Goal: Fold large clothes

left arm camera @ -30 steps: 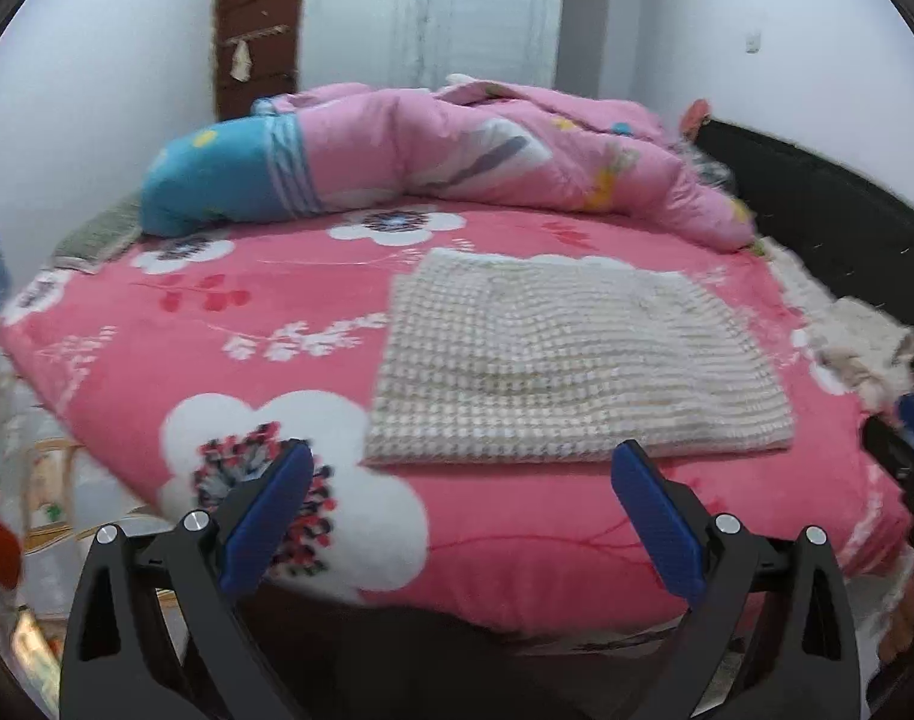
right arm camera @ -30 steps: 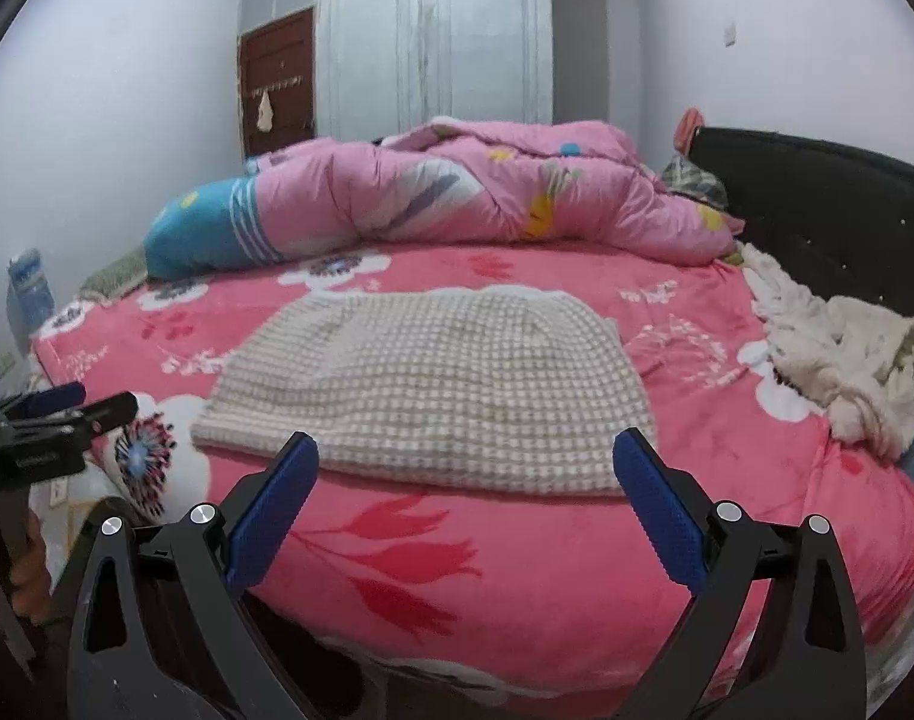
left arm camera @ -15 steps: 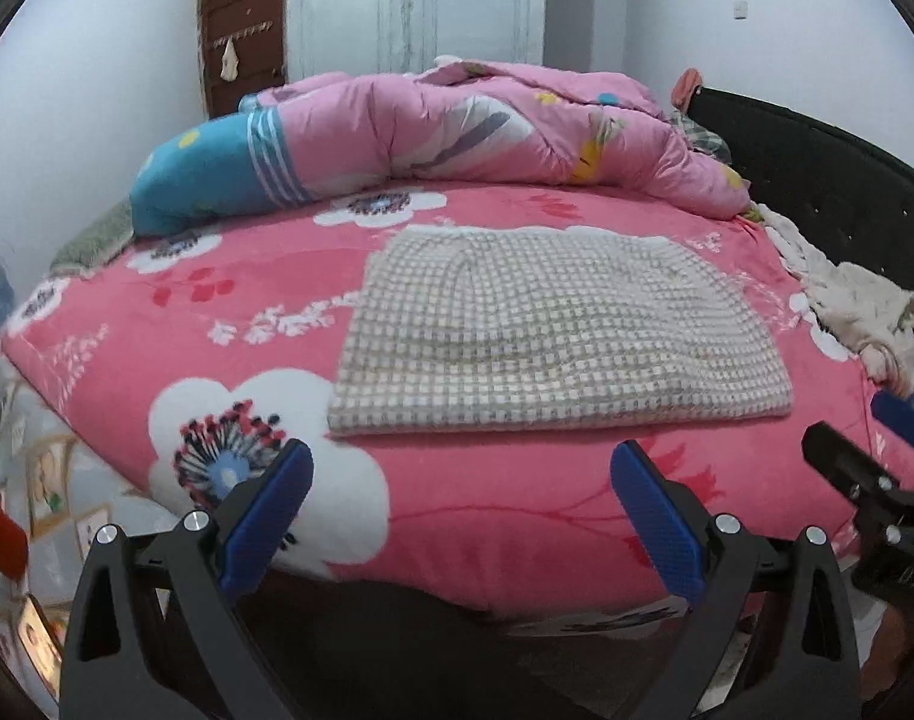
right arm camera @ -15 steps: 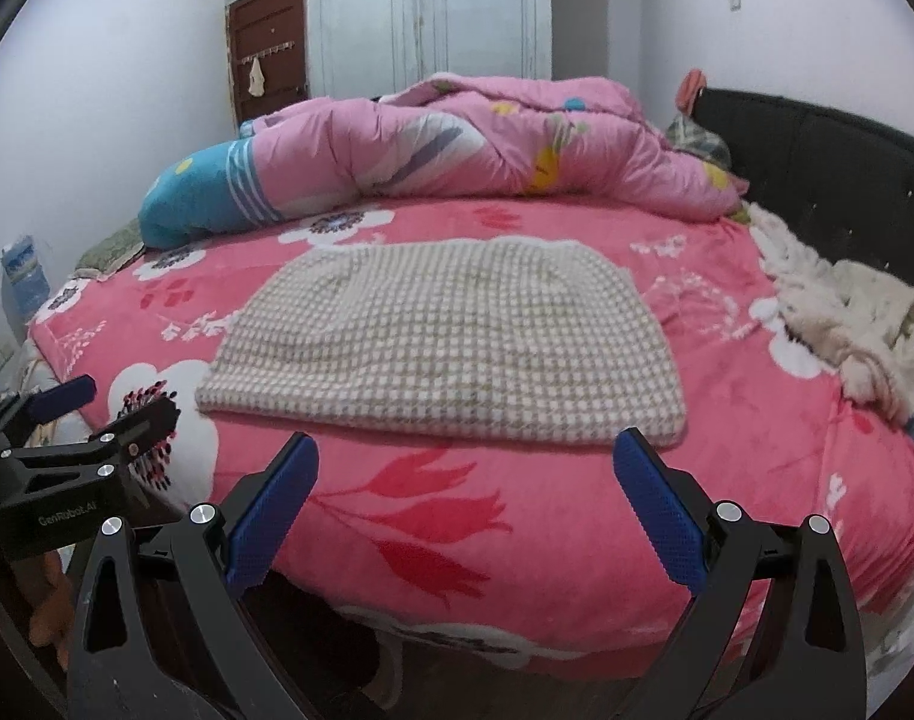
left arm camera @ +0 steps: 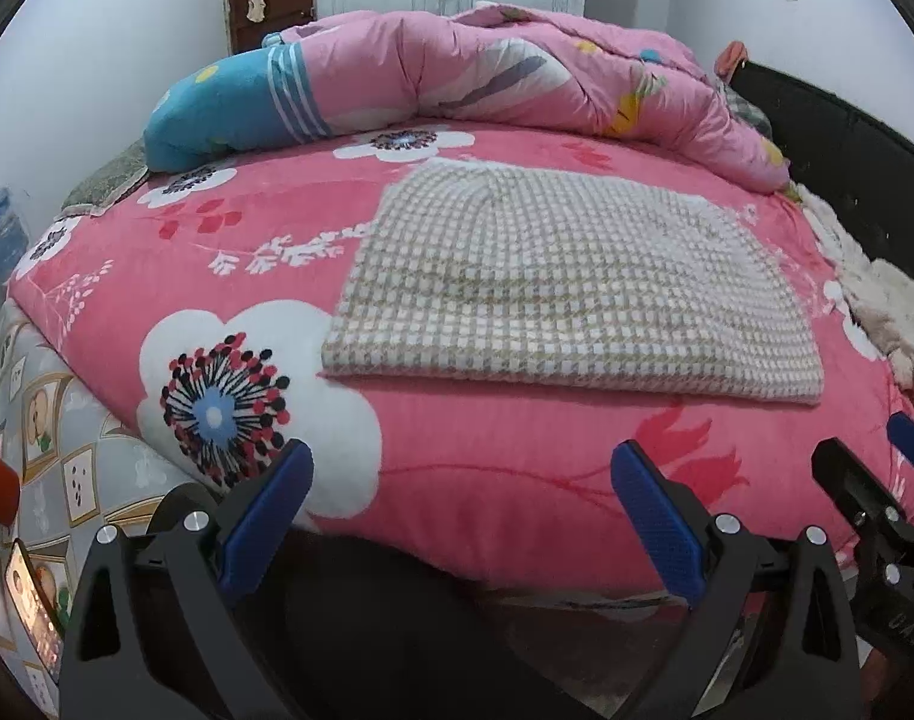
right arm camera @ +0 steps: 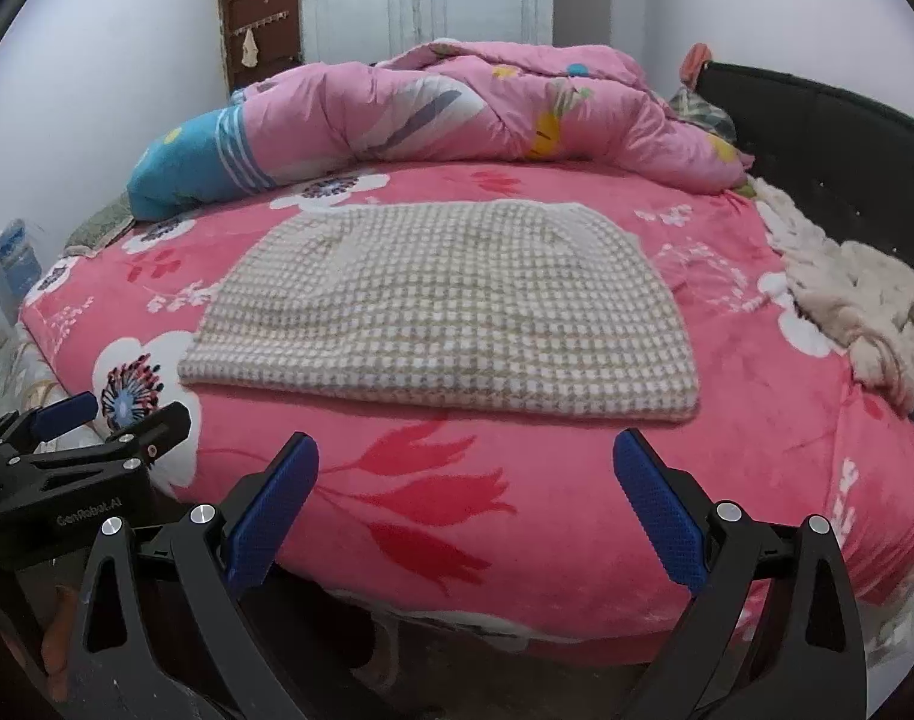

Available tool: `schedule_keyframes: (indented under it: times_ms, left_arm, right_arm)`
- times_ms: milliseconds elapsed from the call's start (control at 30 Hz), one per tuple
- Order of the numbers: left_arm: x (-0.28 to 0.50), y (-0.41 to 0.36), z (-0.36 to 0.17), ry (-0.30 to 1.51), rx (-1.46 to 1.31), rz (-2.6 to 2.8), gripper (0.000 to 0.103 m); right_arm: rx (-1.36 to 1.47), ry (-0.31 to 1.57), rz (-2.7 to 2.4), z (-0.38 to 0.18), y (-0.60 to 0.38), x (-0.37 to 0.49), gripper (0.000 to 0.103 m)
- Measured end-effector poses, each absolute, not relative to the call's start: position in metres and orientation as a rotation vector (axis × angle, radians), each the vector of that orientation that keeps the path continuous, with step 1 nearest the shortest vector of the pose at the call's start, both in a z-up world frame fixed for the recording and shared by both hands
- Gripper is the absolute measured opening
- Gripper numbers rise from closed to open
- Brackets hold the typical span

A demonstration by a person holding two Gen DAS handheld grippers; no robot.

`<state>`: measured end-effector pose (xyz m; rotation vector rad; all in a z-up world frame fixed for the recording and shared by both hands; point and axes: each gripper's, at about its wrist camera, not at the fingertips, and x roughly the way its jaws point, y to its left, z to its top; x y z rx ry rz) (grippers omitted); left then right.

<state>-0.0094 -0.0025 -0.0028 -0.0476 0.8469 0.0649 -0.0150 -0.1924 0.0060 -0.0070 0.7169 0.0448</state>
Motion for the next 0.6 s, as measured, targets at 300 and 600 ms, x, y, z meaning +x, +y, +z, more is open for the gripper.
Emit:
schedule_keyframes:
  times_ms: [300,600]
  left_arm:
    - [-0.012,-0.007,-0.005,0.853,-0.03,0.058,0.098]
    - [-0.014,-0.014,-0.004,0.854,-0.023,0.04,0.098]
  right_arm:
    - [-0.008,0.73,0.061,0.004,-0.19,-0.019,0.095]
    - [0.016,0.723,0.055,0.01,-0.194,-0.02,0.095]
